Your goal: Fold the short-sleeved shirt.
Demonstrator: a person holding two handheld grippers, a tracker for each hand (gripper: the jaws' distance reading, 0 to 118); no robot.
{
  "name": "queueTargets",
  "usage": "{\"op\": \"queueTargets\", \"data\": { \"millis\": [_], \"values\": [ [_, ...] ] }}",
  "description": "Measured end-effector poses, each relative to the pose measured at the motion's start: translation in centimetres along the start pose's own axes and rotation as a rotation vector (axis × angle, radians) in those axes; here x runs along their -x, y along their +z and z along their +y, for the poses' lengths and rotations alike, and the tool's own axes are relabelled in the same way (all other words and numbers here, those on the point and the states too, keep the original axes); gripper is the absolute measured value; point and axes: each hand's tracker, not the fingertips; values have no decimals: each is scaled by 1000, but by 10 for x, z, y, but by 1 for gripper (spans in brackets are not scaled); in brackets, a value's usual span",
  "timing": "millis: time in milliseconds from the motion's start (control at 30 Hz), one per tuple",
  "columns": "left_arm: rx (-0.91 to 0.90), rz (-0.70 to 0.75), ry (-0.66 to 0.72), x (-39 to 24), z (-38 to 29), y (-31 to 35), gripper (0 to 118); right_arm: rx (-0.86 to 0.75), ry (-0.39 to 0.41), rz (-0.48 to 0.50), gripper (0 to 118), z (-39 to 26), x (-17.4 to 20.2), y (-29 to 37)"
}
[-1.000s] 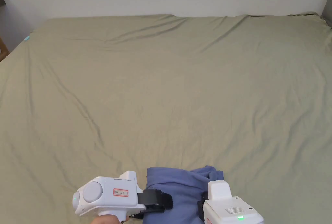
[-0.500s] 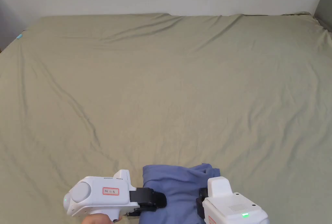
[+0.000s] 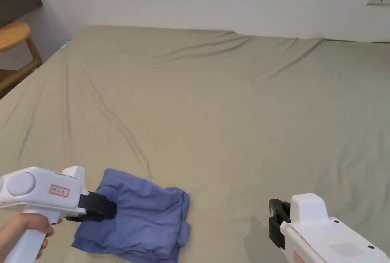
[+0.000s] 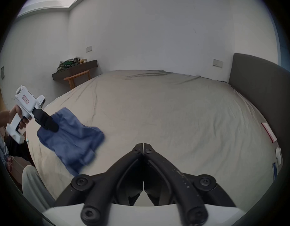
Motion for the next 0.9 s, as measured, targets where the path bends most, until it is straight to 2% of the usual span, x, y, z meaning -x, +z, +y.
{"op": "queueTargets", "data": {
  "millis": [200,367,400,433,467,500,533,567,633,733,900],
  "values": [
    [-43,225,106,112,26,48,23,9,19,18,1,12,23,-29],
    [-53,331,238,162,27,61,24,31,32,21,1,11,31,-45],
    [-52,327,231,162,26,59,29,33,29,20,1,10,31,-46],
    [-60,324,228,162,25,57,41,36,24,22,1,10,30,-48],
    [-96,375,221,157,23,54,63,42,20,21,1,10,30,-48],
    [-101,425,214,152,23,52,95,43,17,20,1,9,29,-47],
    [-103,438,216,148,23,51,115,45,14,20,1,9,28,-47],
    [-101,428,215,145,24,49,118,45,12,22,1,9,26,-46],
    [-133,438,205,134,27,57,110,38,9,19,1,10,20,-40],
    [-191,461,206,112,31,74,108,4,-16,19,1,16,10,-24],
    [-405,537,58,31,25,120,107,-110,-44,-26,1,39,-15,15]
  ]
}}
